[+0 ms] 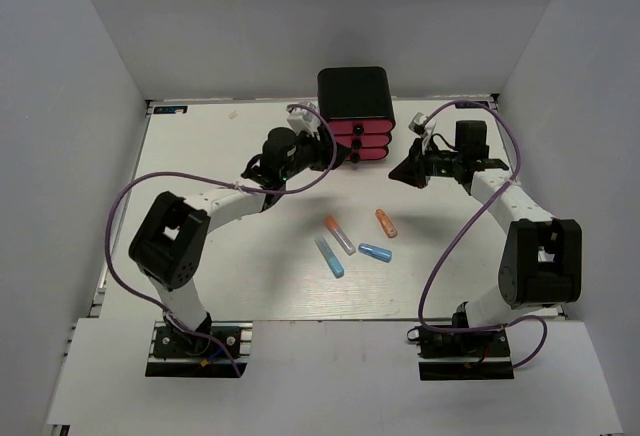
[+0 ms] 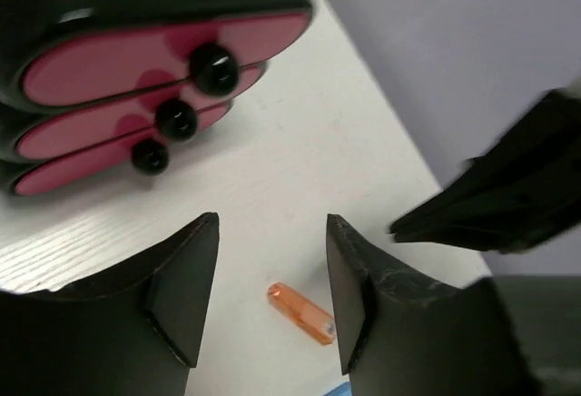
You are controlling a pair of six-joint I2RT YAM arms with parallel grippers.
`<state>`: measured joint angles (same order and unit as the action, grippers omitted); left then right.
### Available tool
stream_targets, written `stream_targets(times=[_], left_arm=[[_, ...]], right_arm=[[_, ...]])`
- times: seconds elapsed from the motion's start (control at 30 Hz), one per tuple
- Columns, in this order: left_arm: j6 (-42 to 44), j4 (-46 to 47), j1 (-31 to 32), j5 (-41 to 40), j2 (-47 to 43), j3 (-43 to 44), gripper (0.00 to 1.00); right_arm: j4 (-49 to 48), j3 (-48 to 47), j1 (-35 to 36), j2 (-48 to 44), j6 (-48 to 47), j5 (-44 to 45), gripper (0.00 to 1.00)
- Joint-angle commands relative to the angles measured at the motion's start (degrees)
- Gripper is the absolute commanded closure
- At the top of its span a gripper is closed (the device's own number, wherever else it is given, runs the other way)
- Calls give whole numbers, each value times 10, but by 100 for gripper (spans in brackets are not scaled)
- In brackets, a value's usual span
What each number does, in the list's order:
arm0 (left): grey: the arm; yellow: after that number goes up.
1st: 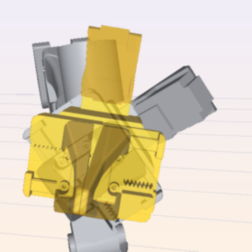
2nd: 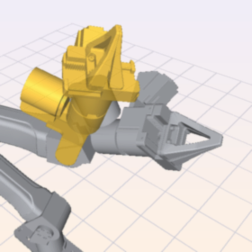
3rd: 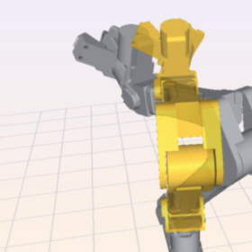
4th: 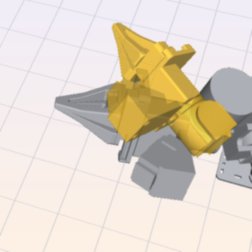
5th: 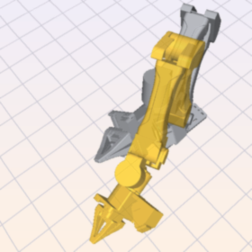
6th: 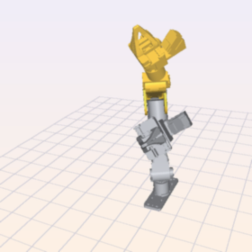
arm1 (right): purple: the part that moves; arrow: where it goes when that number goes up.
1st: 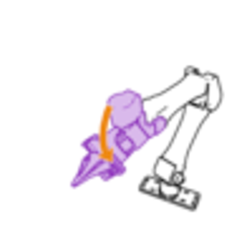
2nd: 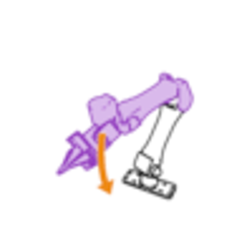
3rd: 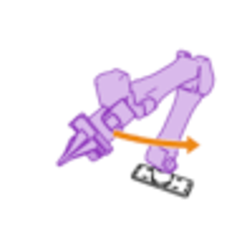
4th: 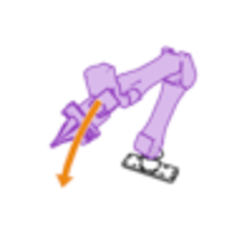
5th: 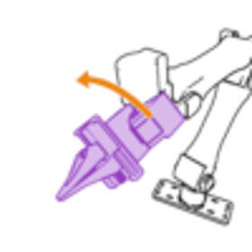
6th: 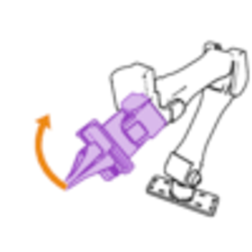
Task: Sort the stationery into containers
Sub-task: Open the drawer in the storage box.
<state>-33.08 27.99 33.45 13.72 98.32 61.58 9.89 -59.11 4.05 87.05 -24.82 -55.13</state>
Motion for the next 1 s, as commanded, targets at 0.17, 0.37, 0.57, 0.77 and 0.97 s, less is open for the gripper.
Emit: stream_targets(times=[0.17, 0.37, 0.57, 0.77, 0.97], left_arm=[[-30, -110, 5, -40, 108, 106, 51], [-55, -121, 5, -52, 156, 147, 39], [-96, -91, 5, -52, 194, 172, 37], [-124, -52, 5, -52, 225, 189, 37], [-143, -38, -1, -47, 236, 200, 36]], right_arm=[[-47, 0, 4, 0, 41, 38, 77], [-61, 12, 3, -5, 50, 43, 74], [-65, 19, 3, -6, 52, 43, 73], [-65, 19, 2, -6, 51, 43, 73], [-61, 23, 1, -8, 50, 46, 73]])
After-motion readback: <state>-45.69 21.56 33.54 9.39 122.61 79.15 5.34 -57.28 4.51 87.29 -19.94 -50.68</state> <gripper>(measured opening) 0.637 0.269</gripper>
